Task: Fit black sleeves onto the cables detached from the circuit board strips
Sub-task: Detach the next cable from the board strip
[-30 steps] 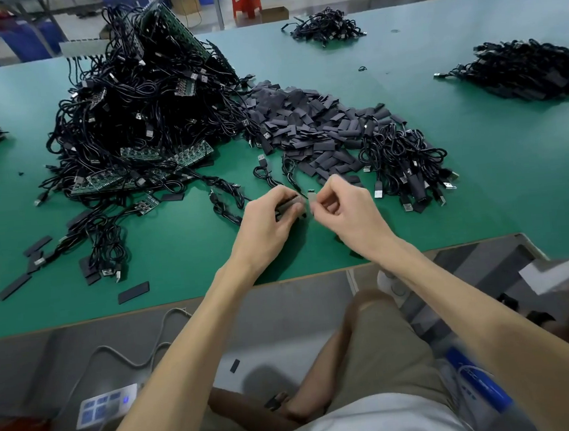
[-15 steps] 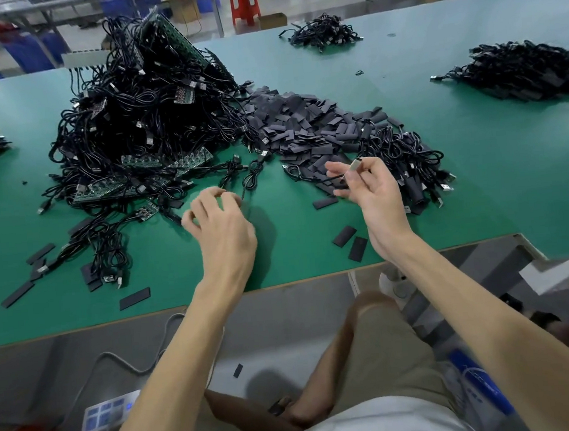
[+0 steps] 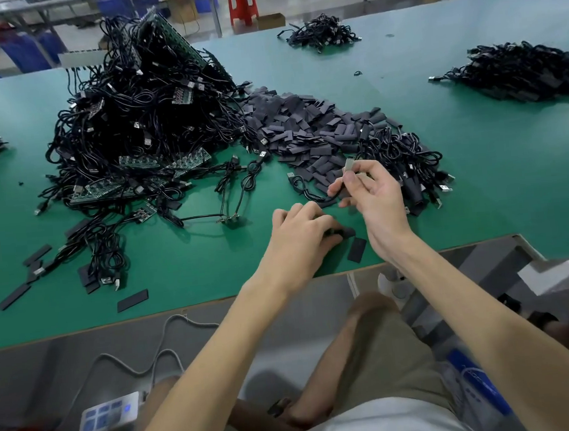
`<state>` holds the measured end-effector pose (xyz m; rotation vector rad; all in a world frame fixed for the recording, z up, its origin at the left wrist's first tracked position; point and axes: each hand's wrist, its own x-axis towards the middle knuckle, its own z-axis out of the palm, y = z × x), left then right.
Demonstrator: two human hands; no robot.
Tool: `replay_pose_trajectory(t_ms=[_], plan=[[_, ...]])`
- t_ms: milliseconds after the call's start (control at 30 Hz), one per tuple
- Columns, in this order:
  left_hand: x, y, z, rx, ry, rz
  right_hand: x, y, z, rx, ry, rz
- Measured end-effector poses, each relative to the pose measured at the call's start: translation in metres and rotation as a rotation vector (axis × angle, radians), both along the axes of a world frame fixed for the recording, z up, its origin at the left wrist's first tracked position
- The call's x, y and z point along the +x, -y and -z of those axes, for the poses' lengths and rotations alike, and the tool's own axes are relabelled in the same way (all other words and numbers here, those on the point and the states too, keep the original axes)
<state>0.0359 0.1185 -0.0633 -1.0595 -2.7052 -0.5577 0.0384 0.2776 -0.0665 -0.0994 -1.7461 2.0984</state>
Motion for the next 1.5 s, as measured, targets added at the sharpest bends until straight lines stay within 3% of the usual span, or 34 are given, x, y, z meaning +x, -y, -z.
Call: replay_pose_trajectory(t_ms=[200, 267, 400, 533, 767, 967, 1100, 1300, 1500], plan=[[-0.002, -0.001, 0.001, -0.079, -0.165, 0.006, -0.001, 0.001, 0.002, 0.014, 0.034, -0.011], [-0.003, -0.001, 0.001, 0.148, -0.016, -0.057, -0.001, 0.001, 0.003, 0.056, 0.038, -0.026], [-0.014, 0.006, 0.000, 0.750, 0.451, -0.198, -0.001, 0.002, 0.002, 0.182, 0.045, -0.087], [-0.023, 0.015, 0.003, 0.898, 0.609, -0.179, -0.001, 0.005, 0.002, 0.287, 0.071, -0.155], [-0.022, 0.017, 0.007, 0.965, 0.636, -0.130, -0.002, 0.007, 0.004, 0.333, 0.093, -0.199], [-0.019, 0.014, 0.005, 0.936, 0.550, -0.131, -0.003, 0.004, 0.006, 0.334, 0.117, -0.161], [-0.023, 0.015, 0.009, 0.836, 0.374, -0.159, -0.004, 0.005, 0.007, 0.315, 0.130, -0.163], [-0.038, 0.024, 0.006, 0.635, 0.264, -0.064, -0.005, 0.004, 0.008, 0.332, 0.135, -0.158], [-0.043, 0.026, 0.009, 0.768, 0.352, -0.083, -0.006, 0.006, 0.007, 0.375, 0.148, -0.176]])
